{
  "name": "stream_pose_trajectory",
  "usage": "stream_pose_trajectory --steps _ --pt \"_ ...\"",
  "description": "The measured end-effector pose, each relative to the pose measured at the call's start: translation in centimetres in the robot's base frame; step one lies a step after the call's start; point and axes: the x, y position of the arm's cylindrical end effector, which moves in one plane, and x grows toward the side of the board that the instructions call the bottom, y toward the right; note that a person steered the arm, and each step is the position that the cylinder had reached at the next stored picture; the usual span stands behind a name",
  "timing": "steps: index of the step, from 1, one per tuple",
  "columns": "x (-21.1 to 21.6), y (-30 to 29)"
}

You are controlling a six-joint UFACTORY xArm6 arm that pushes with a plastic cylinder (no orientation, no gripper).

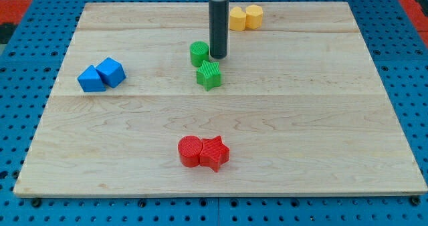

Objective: Push the blue cube closer to green circle

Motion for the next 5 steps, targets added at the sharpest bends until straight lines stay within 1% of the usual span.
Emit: stream_pose_trajectory --steps 1,2,3,4,5 --pt "-1.9 -1.5" --pt "2.1 -5.8" --pt "3.9 -6.8" --pt "1.0 -8.0" --pt "0.2 -13.0"
